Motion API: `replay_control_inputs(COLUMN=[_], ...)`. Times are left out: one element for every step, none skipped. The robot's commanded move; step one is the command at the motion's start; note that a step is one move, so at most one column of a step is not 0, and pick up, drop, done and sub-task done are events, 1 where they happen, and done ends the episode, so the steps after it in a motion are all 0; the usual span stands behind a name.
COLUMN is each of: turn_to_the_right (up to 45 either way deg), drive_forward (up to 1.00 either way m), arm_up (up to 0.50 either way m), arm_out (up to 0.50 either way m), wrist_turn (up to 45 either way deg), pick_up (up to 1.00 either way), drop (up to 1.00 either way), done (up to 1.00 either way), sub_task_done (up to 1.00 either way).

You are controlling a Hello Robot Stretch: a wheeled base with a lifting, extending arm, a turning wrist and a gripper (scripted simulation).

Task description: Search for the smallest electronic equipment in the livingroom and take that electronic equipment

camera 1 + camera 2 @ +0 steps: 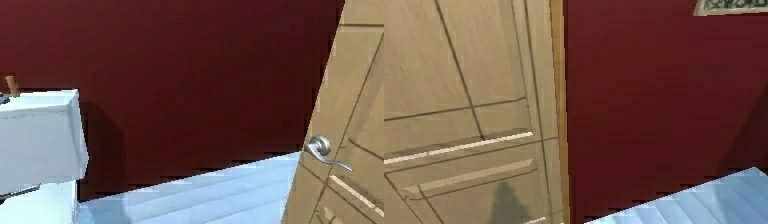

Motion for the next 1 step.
replay_control_inputs(turn_to_the_right=[-3.0], drive_forward=[0.00], arm_up=[0.00], arm_out=[0.00], wrist_turn=[0.0], pick_up=[0.00], drop=[0.00], done=[0.00], sub_task_done=[0.00])
